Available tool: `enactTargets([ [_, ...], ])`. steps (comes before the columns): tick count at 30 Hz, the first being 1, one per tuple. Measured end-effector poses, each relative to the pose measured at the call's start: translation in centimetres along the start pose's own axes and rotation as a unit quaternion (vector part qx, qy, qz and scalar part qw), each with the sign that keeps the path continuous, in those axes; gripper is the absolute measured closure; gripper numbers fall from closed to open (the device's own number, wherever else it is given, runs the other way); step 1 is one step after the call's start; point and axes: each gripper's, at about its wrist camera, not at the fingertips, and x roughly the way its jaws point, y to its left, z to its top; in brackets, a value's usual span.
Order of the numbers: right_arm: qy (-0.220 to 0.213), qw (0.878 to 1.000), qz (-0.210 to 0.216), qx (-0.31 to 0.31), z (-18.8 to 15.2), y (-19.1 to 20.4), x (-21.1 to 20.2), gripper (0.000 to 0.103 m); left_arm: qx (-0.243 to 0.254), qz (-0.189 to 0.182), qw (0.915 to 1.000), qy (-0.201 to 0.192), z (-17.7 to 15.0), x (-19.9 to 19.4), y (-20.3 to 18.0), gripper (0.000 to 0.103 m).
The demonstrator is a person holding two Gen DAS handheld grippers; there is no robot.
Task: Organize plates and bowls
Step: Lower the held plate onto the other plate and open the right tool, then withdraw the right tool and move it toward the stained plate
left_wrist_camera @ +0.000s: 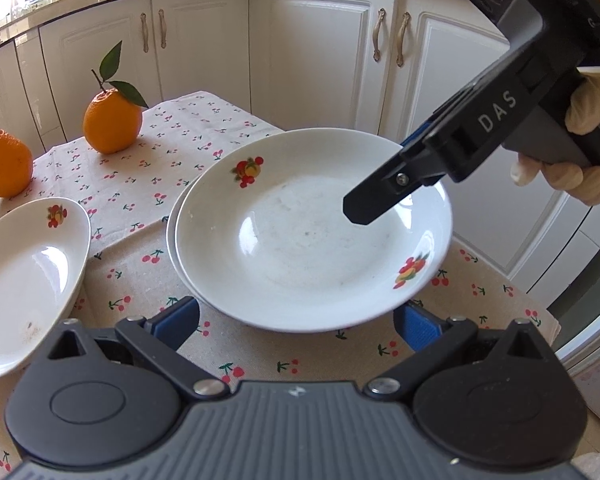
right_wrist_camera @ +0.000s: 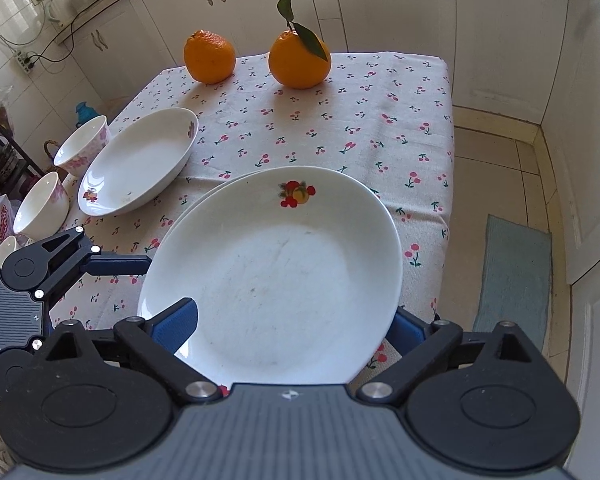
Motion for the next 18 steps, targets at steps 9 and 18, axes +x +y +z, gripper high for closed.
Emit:
enactTargets([
  [9,-0.008,1.0,-0.014,-0.004,-0.5,0.7,-1.0,0.0,0.002,0.01,0.9999,-0.007,-0.3,-0.5,-0.1,0.001],
  [18,-0.05,0.996,-0.057,-0.056,-0.9,4.1,-3.0,0.0,-0.045,0.041,0.9968,-0.052,-1.2,-4.2,0.8,0.001],
])
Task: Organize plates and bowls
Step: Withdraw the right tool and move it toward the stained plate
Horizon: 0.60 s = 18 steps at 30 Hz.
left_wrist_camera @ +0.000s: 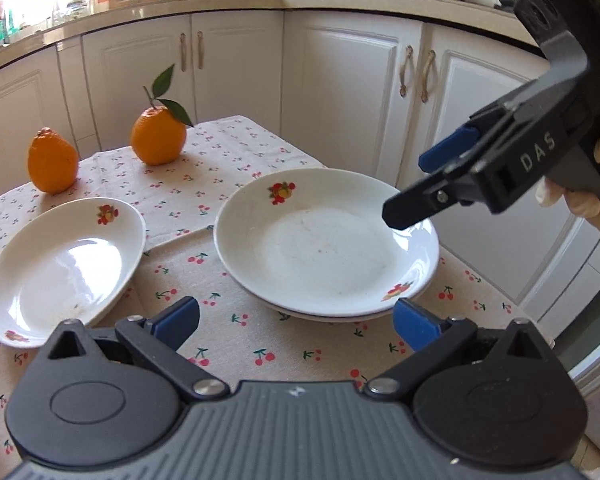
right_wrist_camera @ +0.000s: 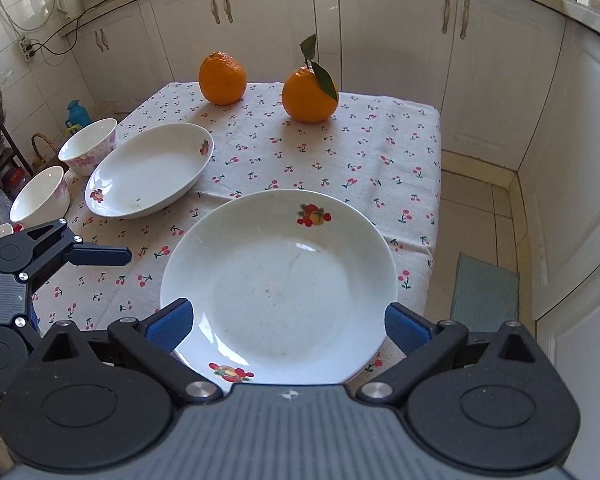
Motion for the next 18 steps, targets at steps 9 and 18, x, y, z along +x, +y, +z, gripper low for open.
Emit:
enactTargets([
  [9,-0.024,0.997,-0.005,-0.072,1.1,4.8,-0.5,0.0,-0.09,0.148,0.9844,-0.032,-2.0,-1.6,4.5,0.001],
  [18,-0.028,0.993,0.021,-0.113,3.4,7.7,0.8,0.0,-0.138,0.215,0.9667,-0.021,-3.3,0.1,8.0,0.001],
])
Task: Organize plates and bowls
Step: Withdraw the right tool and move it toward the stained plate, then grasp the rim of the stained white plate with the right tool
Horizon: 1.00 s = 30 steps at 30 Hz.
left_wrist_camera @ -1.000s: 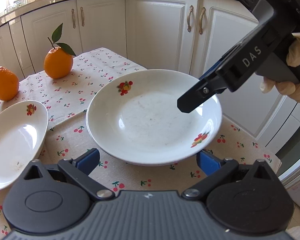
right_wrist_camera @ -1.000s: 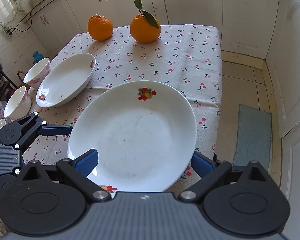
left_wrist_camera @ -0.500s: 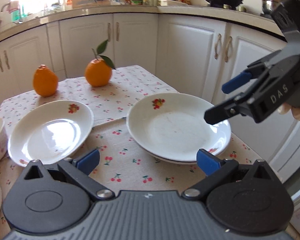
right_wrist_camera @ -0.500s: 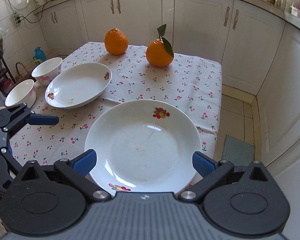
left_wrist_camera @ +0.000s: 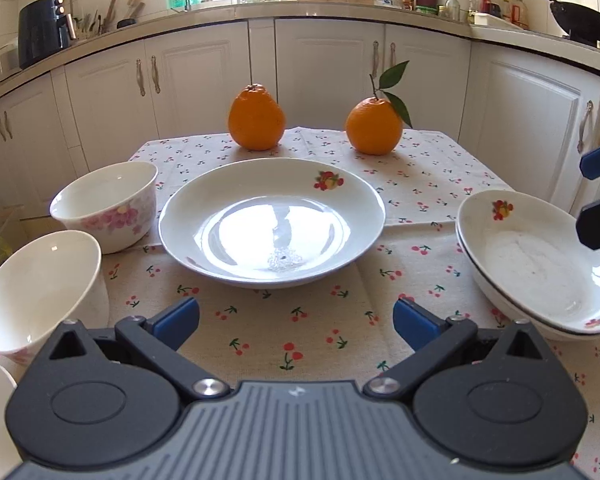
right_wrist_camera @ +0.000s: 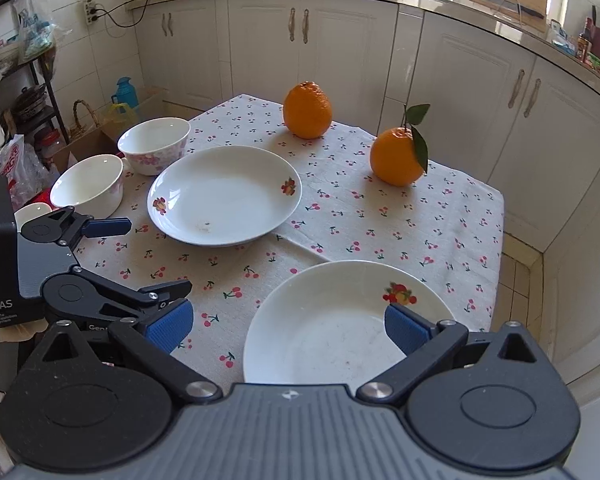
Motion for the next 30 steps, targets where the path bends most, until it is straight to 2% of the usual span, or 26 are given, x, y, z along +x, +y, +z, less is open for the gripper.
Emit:
enactTargets([
  [3,0.005,1.0,0.014,-0.011,0.8,0.1,1.0,0.0,-0.011,0.012,0.9998,0.009,0.0,0.9,0.4,0.001],
  [10,0.012,0.998,0.061,-0.026,2.9,-0.3,4.4,0.0,-0.029,0.012,0.9986,0.042,0.0,3.5,0.7,0.001],
  [19,0.03,0.994,0.1,-0.045,5.8,-0.6,9.1,0.0,-0.012,0.004,0.9995,0.03,0.3,4.4,0.6,0.0],
  [30,0.058,0.986,0.117,-0.104,11.2,-0.6,15.1,0.0,-0.019,0.011,0.9994,0.028,0.5,4.4,0.6,0.0],
])
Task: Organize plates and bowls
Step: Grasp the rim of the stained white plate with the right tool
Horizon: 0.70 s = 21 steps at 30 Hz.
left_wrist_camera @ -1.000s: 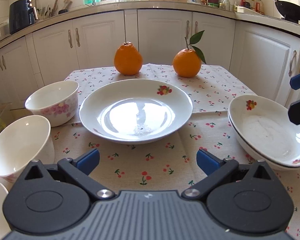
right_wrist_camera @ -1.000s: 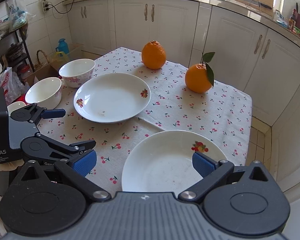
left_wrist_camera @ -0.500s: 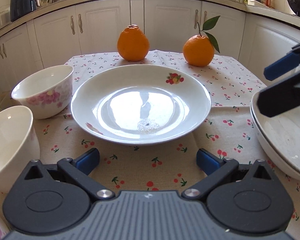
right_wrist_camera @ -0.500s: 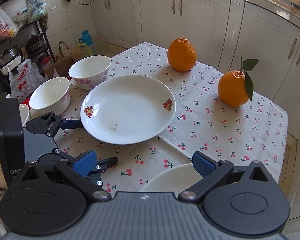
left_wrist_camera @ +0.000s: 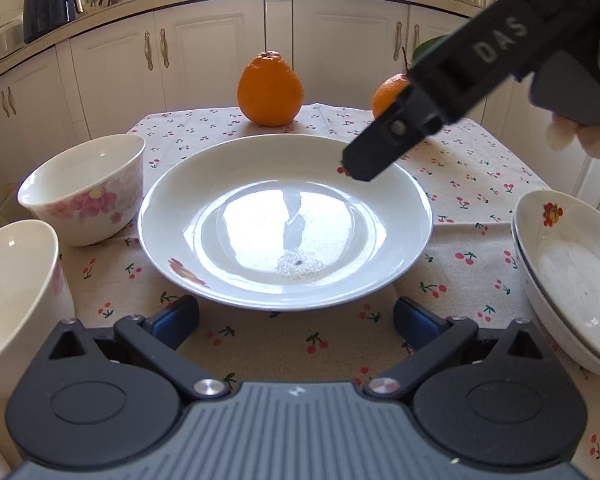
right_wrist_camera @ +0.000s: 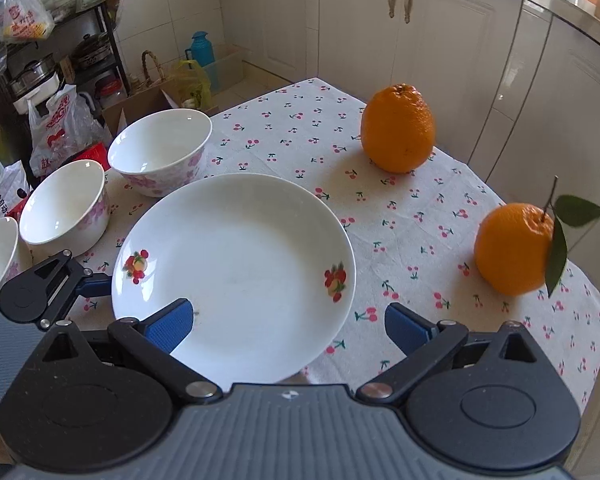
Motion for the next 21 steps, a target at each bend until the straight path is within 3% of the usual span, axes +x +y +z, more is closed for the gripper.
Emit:
enactTargets([
  [15,0.042,0.995,0.078,-0.052,6.0,-1.5,7.0,0.001,-0.006,0.002,1.0,-0.002,0.2,0.2,0.2,0.001],
  [19,0.052,0.993,0.089,-0.049,6.7,-2.5,8.3,0.017,-0.007,-0.006,1.0,-0.004,0.3,0.2,0.3,0.001],
  [21,0.055,0.993,0.098,-0.045,6.9,-3.0,8.8,0.02,-0.007,-0.008,0.9999,-0.004,0.3,0.1,0.4,0.001],
])
